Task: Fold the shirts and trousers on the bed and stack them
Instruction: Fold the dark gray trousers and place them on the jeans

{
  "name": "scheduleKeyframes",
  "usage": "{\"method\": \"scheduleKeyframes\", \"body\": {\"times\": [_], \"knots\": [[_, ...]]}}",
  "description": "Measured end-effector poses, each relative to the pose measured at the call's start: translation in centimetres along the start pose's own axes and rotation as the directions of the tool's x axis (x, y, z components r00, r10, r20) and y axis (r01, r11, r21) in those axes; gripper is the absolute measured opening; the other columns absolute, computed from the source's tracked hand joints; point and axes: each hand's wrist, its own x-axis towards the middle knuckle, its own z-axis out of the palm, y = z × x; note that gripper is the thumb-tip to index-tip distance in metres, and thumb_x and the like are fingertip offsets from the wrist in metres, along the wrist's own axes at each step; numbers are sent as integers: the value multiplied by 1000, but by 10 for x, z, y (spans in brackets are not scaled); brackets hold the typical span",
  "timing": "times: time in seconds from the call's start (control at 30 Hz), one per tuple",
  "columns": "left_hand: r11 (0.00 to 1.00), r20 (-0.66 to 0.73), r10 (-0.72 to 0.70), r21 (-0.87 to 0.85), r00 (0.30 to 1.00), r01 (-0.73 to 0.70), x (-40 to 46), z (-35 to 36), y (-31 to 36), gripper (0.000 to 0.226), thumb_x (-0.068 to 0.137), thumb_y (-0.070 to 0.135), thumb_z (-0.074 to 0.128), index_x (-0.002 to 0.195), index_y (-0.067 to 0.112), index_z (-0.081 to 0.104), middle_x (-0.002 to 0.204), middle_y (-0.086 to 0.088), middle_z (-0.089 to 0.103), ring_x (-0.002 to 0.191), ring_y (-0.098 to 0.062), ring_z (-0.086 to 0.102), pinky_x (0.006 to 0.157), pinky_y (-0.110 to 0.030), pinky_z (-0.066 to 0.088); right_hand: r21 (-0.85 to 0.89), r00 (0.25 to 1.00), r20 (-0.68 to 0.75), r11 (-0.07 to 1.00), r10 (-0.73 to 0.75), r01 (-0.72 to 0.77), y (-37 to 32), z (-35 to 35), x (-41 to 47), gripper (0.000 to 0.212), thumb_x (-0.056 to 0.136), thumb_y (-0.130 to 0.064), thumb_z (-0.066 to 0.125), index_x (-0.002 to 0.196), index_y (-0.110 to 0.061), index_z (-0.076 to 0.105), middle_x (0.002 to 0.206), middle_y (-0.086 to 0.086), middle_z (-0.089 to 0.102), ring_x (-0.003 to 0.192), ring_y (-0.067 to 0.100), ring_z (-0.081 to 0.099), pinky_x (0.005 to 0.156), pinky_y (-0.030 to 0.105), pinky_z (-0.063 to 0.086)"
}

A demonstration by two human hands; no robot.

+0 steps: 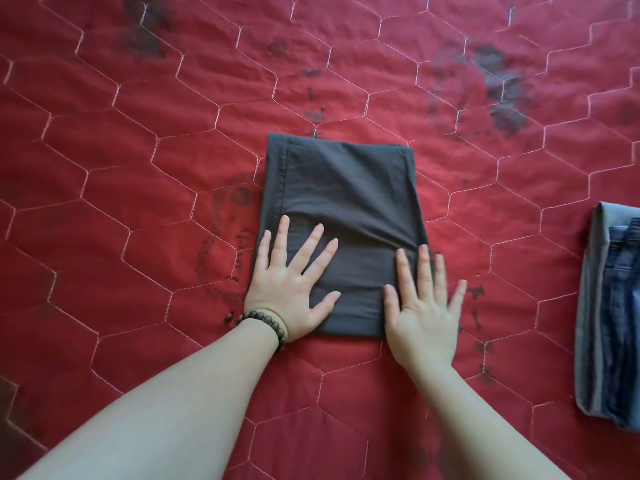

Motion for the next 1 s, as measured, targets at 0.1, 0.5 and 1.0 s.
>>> {"method": "scheduleKeyframes", "body": {"times": [0.1, 0.5, 1.0], "knots": [[1000, 108, -13, -6, 994, 13, 2, -10, 1, 76, 83, 67, 37, 151, 35, 25, 160, 6, 14, 147, -40, -5, 117, -57, 7, 0, 995, 61, 997, 75, -76, 13, -13, -1, 57, 98, -56, 15, 151, -38, 5, 162, 2, 5, 149, 19, 3, 117, 57, 1], [734, 87, -505, -480, 859, 480, 34, -39, -27, 65, 83, 35, 66, 142, 43, 39, 146, -12, 35, 136, -28, 25, 110, -37, 26, 323, 975, 210, 946, -69, -3, -24, -48, 72, 79, 90, -56, 52, 151, -44, 2, 160, 16, -9, 148, 29, -11, 119, 43, -2], [712, 365, -315, -519, 876, 472, -54, -50, 4, 68, 81, 35, 72, 140, 44, 40, 112, -8, 57, 106, -27, 57, 94, -29, 42, 503, 962, 273, 853, -5, -138, -1, -39, -29, 80, 82, -37, 73, 143, -54, 26, 105, -2, 37, 97, 21, 52, 90, 30, 43]]}}
